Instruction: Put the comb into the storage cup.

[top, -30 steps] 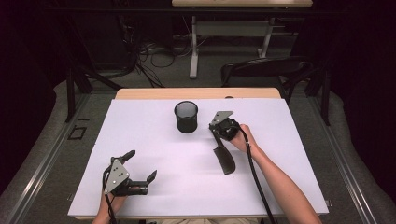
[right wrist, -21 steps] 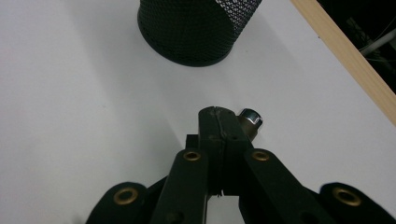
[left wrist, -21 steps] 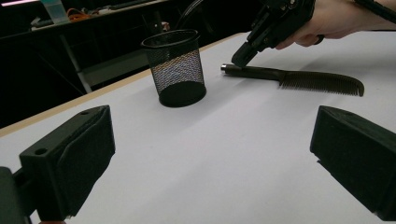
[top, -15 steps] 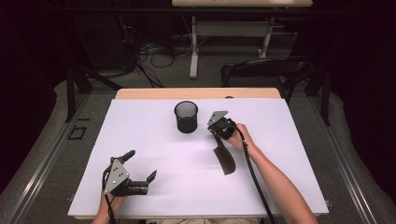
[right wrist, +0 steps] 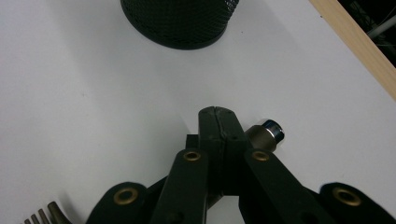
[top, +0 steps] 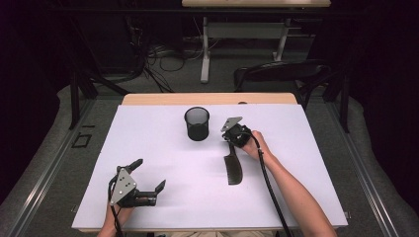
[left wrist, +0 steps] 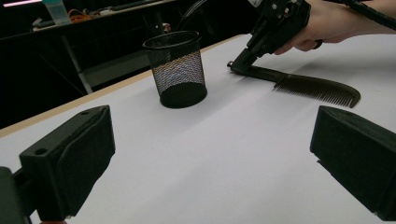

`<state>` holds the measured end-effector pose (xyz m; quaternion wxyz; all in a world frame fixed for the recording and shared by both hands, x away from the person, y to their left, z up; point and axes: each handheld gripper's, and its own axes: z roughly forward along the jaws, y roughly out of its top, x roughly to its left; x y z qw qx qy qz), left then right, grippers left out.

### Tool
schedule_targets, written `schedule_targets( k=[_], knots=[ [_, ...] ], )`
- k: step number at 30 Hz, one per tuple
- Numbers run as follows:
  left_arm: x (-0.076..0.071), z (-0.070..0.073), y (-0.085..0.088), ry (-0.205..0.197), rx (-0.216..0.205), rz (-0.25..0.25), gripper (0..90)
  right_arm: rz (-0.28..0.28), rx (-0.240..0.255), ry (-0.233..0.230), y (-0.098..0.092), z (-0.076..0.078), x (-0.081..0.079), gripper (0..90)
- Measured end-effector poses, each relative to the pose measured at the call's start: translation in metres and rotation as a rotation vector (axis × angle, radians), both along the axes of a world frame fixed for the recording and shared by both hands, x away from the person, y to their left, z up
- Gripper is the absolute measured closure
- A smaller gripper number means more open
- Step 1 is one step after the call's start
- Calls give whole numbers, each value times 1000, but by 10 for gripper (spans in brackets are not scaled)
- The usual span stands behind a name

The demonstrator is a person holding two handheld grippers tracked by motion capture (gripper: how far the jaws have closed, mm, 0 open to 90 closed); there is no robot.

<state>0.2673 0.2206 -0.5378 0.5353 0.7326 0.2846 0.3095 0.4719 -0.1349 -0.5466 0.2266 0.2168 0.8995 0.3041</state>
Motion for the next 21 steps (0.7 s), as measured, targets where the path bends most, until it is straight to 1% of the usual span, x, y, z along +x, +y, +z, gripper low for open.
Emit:
schedule_targets(
  k=[5,10,13,19,20,21],
  knots=[
    [0,0,-1,0,3,0,1,-7,-18,2,-1,0,2,900],
    [0,0,0,0,2,1,1,-14,-24,5,-3,-1,2,900],
    [1,0,-1,2,2,0,1,-28,-27,8,-3,-1,3,900],
    [1,0,-1,1,2,0,1,-40,-40,-2,-5,1,6,900],
    [1,0,-1,1,3,0,1,-44,-36,4,-6,1,6,900],
    [1,0,-1,1,3,0,1,-46,-44,10,-6,1,7,900]
  ],
)
